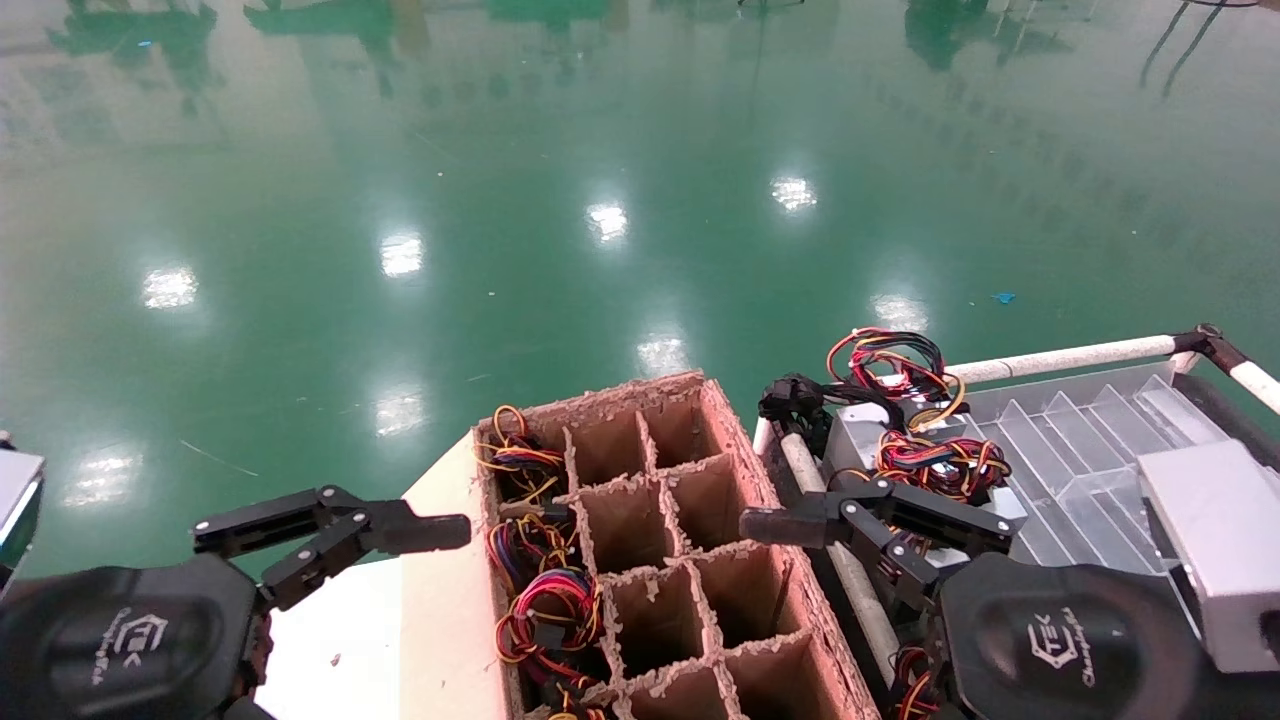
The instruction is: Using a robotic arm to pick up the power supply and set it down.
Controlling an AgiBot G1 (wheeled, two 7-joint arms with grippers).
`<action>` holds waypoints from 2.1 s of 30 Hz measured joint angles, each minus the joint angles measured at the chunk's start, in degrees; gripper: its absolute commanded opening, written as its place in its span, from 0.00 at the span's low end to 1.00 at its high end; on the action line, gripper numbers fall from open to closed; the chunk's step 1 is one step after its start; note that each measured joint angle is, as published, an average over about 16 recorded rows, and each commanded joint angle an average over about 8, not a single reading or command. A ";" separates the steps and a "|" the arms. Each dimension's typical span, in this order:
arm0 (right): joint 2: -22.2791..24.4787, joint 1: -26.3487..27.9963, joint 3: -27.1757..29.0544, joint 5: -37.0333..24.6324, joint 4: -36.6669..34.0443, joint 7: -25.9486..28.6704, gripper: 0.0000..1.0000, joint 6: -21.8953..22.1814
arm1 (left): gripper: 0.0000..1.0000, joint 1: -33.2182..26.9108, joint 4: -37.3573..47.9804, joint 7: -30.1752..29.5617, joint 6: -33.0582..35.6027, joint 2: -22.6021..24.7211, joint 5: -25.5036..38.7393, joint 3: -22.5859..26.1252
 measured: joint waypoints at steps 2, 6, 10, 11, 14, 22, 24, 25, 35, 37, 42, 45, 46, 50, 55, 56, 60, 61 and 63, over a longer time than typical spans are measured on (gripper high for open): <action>0.00 0.00 0.00 0.00 0.00 0.00 1.00 0.00 | 0.00 0.00 0.00 0.00 0.00 0.00 0.00 0.00; 0.00 0.00 0.00 -0.01 -0.01 0.00 1.00 0.01 | 0.00 0.00 0.00 0.00 0.00 0.00 0.00 0.00; -0.03 -0.02 -0.06 -0.36 -0.13 -0.12 1.00 0.30 | 0.00 0.00 0.01 0.00 0.00 0.00 0.00 0.00; -0.10 -0.01 -0.12 -0.61 -0.19 -0.19 1.00 0.48 | 0.00 0.00 0.01 0.00 0.00 0.00 0.00 0.00; -0.54 0.17 -0.49 -1.86 -0.44 -0.52 1.00 1.35 | 0.00 -0.01 0.02 0.01 0.00 0.00 0.00 0.01; -4.50 2.74 -3.51 -9.34 -2.86 -2.07 1.00 5.18 | 0.00 -0.03 0.04 0.03 0.01 0.00 -0.02 0.04; -6.27 3.96 -4.75 -12.10 -4.07 -2.74 1.00 6.38 | 0.00 -0.03 0.05 0.04 0.01 0.00 -0.02 0.05; -7.26 4.66 -5.42 -13.56 -4.77 -3.10 1.00 6.98 | 0.00 -0.03 0.05 0.04 0.01 0.00 -0.03 0.06; -18.98 13.06 -12.52 -27.22 -14.33 -8.22 0.60 11.29 | 0.00 -0.05 0.06 0.06 0.00 -0.02 -0.05 0.10; -21.25 14.62 -13.75 -29.50 -16.37 -9.55 0.35 12.00 | 0.00 -0.05 0.06 0.07 -0.01 -0.02 -0.06 0.11; -26.05 17.80 -16.28 -34.05 -20.85 -12.62 0.00 13.42 | 0.00 -0.06 0.06 0.08 -0.02 -0.03 -0.08 0.13; -28.23 19.23 -17.45 -36.14 -23.07 -14.15 0.00 14.11 | 0.04 -0.06 0.06 0.09 -0.02 -0.04 -0.08 0.14; -28.84 19.63 -17.79 -36.76 -23.71 -14.61 0.00 14.34 | 0.08 -0.06 0.06 0.09 -0.02 -0.04 -0.09 0.15; -30.66 20.81 -18.88 -38.78 -25.75 -15.92 0.00 15.11 | 0.48 -0.06 0.06 0.10 -0.03 -0.05 -0.10 0.17; -32.00 21.67 -19.86 -40.51 -27.57 -16.71 0.00 15.68 | 0.96 -0.07 0.06 0.11 -0.04 -0.06 -0.11 0.19; -32.20 21.80 -20.03 -40.79 -27.87 -16.80 0.00 15.76 | 1.00 -0.07 0.06 0.11 -0.04 -0.06 -0.12 0.19; -32.77 22.16 -20.54 -41.67 -28.85 -17.07 0.00 16.02 | 1.00 -0.07 0.06 0.12 -0.05 -0.06 -0.13 0.21; -32.87 22.22 -20.64 -41.83 -29.06 -17.12 0.00 16.06 | 1.00 -0.07 0.06 0.12 -0.05 -0.07 -0.13 0.21; -33.04 22.31 -20.81 -42.10 -29.44 -17.18 0.00 16.10 | 1.00 -0.08 0.06 0.12 -0.05 -0.07 -0.14 0.22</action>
